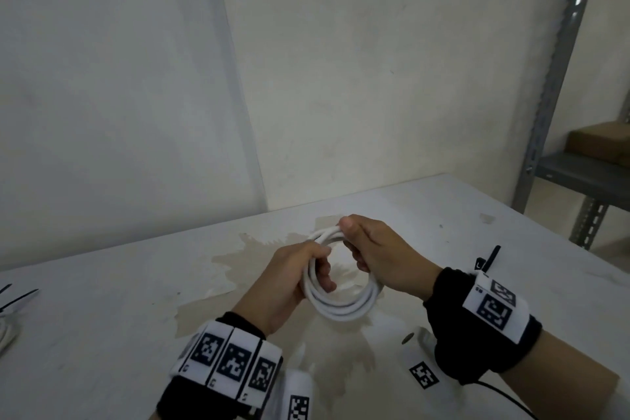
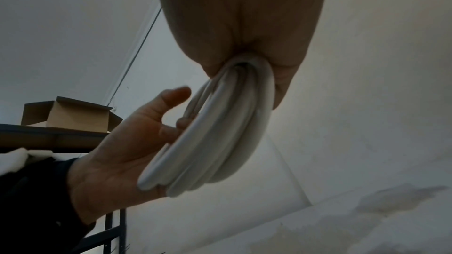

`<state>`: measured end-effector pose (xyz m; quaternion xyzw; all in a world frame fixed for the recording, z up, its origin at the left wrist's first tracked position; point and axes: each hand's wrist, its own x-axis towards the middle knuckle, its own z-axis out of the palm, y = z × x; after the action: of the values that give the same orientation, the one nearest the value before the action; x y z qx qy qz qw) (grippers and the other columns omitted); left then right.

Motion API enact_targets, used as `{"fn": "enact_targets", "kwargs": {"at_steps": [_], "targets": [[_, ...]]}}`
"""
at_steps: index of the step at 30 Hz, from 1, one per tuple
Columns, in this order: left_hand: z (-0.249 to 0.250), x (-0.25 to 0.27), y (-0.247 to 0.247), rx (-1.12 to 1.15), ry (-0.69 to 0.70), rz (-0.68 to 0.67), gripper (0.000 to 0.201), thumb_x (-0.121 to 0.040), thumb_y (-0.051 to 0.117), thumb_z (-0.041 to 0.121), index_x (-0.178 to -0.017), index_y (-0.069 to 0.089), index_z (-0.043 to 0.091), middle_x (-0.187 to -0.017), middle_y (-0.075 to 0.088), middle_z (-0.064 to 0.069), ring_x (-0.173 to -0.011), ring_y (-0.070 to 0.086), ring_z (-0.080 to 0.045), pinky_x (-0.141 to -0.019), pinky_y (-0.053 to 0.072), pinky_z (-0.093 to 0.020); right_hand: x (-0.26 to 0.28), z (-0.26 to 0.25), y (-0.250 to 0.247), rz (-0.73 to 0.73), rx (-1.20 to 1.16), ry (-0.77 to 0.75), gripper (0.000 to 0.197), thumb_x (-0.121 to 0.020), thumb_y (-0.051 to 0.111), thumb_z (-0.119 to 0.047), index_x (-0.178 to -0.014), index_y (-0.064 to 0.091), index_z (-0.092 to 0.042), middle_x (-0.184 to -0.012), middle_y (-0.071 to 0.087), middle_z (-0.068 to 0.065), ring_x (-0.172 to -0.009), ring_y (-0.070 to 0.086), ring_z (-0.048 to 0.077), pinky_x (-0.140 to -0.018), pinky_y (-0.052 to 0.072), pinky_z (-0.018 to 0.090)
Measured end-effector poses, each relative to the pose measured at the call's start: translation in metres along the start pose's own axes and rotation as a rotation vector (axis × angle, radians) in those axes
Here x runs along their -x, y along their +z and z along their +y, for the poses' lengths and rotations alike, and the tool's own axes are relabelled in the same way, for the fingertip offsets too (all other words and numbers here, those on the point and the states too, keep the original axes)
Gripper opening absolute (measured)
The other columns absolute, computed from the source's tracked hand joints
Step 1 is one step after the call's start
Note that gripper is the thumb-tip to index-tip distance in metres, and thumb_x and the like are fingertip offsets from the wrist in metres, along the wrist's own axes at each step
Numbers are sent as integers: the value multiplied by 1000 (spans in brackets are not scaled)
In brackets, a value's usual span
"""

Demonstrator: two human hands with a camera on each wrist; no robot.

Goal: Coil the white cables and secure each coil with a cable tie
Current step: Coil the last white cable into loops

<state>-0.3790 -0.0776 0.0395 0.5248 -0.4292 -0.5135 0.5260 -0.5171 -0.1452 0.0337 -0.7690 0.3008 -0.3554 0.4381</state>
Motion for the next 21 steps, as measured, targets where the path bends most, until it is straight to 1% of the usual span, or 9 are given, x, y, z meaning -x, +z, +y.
{"fn": "enact_targets", "kwargs": {"at_steps": [2, 4, 6, 8, 11, 13, 15, 18, 21], "targets": [[-3, -2, 9, 16, 23, 7, 32, -92, 51, 25, -64, 59, 12, -52, 39, 2, -43, 36, -10, -55, 40, -28, 3, 3, -4, 0, 40, -12, 40, -90, 30, -48, -71, 42, -15, -62, 37, -6, -53, 34, 8, -54, 34, 24], [-7, -3, 18, -9, 52, 35, 39, -90, 53, 31, -54, 62, 22, -48, 32, 7, -41, 30, -8, -53, 36, -27, 7, 6, -7, 0, 71, -11, 38, -94, 29, -43, -75, 49, -16, -62, 39, -7, -52, 36, 4, -56, 35, 21], [-11, -4, 25, -47, 66, 55, 49, -90, 54, 31, -42, 62, 26, -45, 29, 10, -39, 28, -6, -50, 35, -25, 12, 10, -11, -8, 67, 14, 41, -97, 27, -39, -89, 56, -10, -65, 42, -5, -54, 39, 6, -57, 37, 20], [-15, -7, 30, -71, 74, 68, 53, -90, 55, 30, -37, 57, 26, -42, 30, 11, -37, 28, -6, -46, 33, -23, 18, 13, -15, -24, 56, 42, 44, -98, 26, -36, -104, 56, -6, -76, 49, 0, -61, 46, 9, -59, 42, 18], [-20, -12, 36, -36, 68, 82, 50, -89, 56, 28, -40, 46, 25, -43, 29, 9, -37, 26, -7, -42, 31, -21, 26, 17, -32, 4, 54, 91, 39, -99, 25, -34, -116, 52, -12, -97, 54, 2, -76, 53, 7, -66, 45, 10], [-23, -15, 38, -13, 52, 95, 49, -89, 57, 27, -42, 43, 26, -44, 28, 9, -37, 25, -7, -41, 31, -21, 29, 26, -51, 84, 50, 181, 33, -98, 28, -35, -115, 50, -17, -98, 53, -1, -78, 55, 7, -70, 46, 17], [-24, -18, 40, -9, 36, 107, 45, -89, 58, 27, -47, 41, 22, -44, 28, 8, -37, 25, -8, -40, 31, -20, 33, 40, -72, 174, 111, 266, 23, -98, 36, -33, -107, 52, -19, -100, 54, -1, -77, 56, 8, -69, 45, 20], [-27, -22, 44, 4, 20, 119, 41, -89, 58, 27, -52, 41, 19, -44, 28, 7, -37, 25, -8, -40, 31, -20, 41, 63, -101, 223, 315, 340, 12, -97, 43, -21, -105, 52, -20, -107, 53, -1, -79, 52, 6, -62, 39, 16], [-28, -26, 46, 18, 6, 127, 40, -88, 58, 27, -53, 42, 18, -44, 28, 7, -36, 25, -8, -39, 31, -19, 48, 79, -128, 297, 515, 394, 32, -91, 37, 2, -114, 55, -11, -112, 50, 5, -88, 47, 15, -66, 34, 21]]}}
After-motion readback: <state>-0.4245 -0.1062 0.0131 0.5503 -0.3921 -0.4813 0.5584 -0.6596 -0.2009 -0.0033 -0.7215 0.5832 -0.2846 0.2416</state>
